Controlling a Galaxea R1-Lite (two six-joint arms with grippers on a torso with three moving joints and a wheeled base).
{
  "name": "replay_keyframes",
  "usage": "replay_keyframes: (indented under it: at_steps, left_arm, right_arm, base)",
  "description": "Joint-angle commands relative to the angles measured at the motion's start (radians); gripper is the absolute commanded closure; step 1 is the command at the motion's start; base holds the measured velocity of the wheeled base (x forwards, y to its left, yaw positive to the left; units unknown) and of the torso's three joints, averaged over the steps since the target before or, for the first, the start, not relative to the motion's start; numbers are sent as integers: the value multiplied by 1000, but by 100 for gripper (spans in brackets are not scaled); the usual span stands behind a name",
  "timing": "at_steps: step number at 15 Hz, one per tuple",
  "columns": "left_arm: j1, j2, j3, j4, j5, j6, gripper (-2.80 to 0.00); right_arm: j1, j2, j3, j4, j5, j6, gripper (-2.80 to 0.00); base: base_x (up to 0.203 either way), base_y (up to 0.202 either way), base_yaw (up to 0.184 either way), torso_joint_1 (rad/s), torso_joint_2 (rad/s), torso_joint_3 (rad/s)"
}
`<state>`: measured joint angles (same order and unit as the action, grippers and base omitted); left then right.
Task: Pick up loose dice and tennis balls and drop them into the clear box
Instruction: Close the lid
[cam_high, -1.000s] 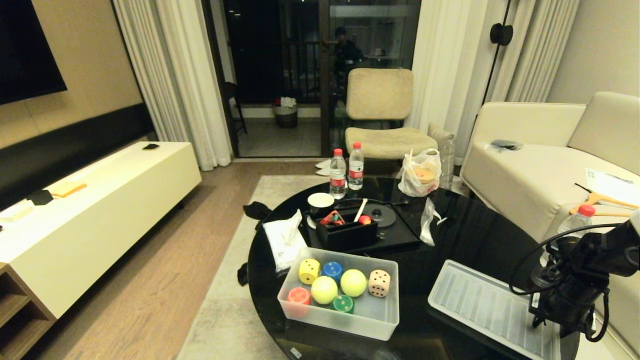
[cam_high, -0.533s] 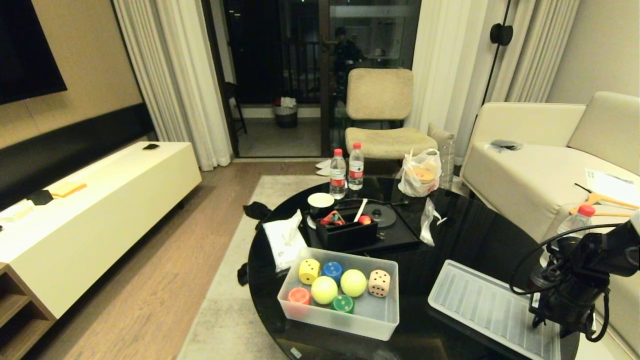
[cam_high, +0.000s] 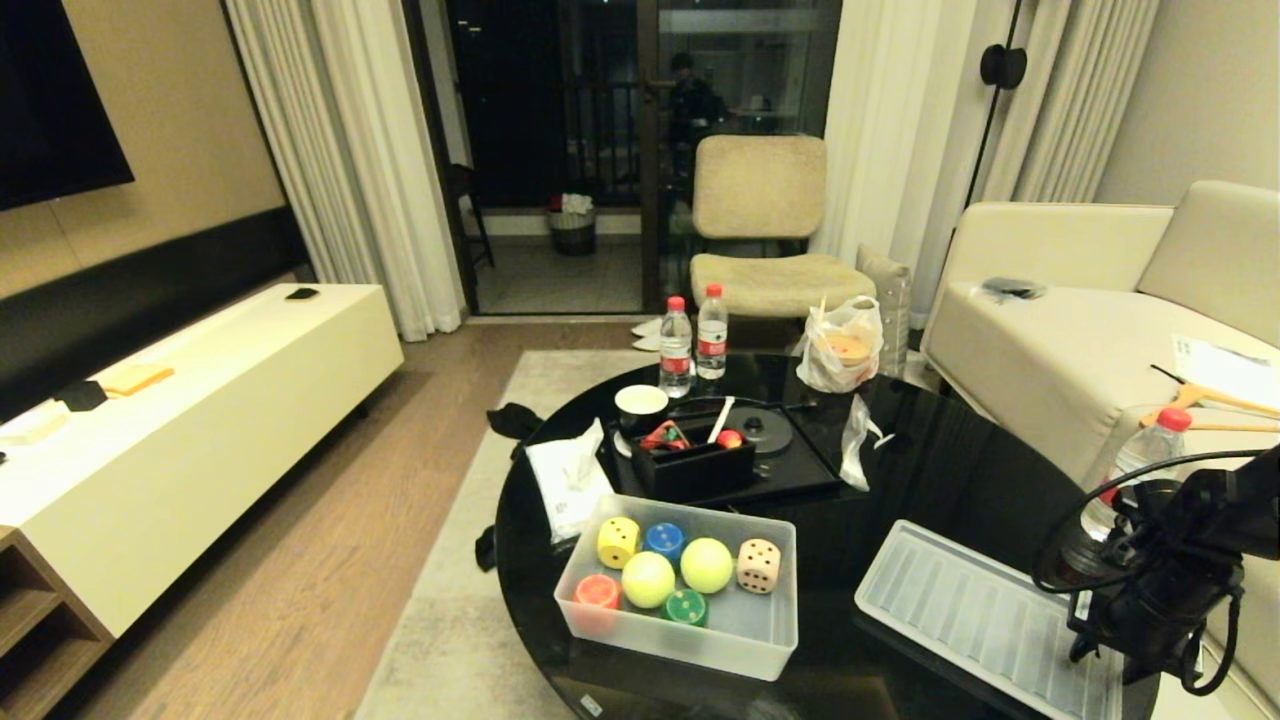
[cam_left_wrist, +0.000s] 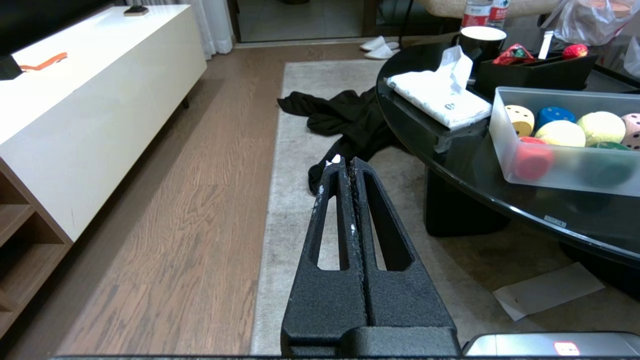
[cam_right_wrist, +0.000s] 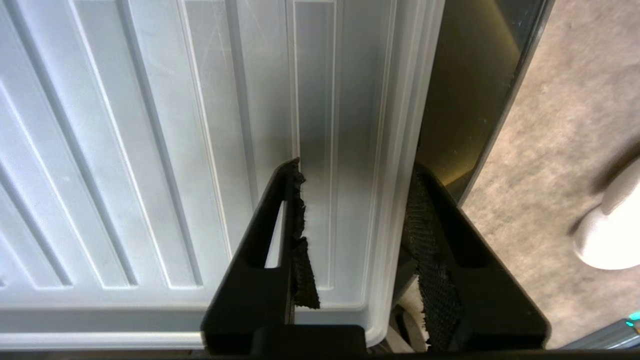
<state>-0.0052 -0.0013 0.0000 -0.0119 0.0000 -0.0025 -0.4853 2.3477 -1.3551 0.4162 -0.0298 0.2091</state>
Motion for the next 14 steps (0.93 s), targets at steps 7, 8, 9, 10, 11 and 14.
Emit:
replay_keyframes:
  at_steps: [7, 8, 9, 10, 11, 14]
  left_arm:
    - [-1, 1, 3, 0, 0, -1, 0]
    - [-1, 1, 2, 0, 0, -1, 0]
    - [1, 1, 2, 0, 0, -1, 0]
    - [-1, 1, 2, 0, 0, -1, 0]
    - [-1, 1, 3, 0, 0, -1, 0]
    - [-1, 1, 2, 0, 0, -1, 0]
  right_arm:
    - [-6, -14, 2, 0, 7, 1, 0]
    - [-6, -14, 2, 0, 7, 1, 0]
    - [-7, -16, 2, 0, 8, 1, 0]
    - [-8, -18, 2, 0, 8, 1, 0]
    - [-11, -21, 1, 0, 10, 1, 0]
    - [-26, -57, 1, 0, 45, 1, 0]
  base:
    - [0, 0, 0, 0, 0, 0]
    - [0, 0, 0, 0, 0, 0]
    - [0, 0, 0, 0, 0, 0]
    - [0, 0, 0, 0, 0, 0]
    - [0, 0, 0, 0, 0, 0]
    - [0, 0, 0, 0, 0, 0]
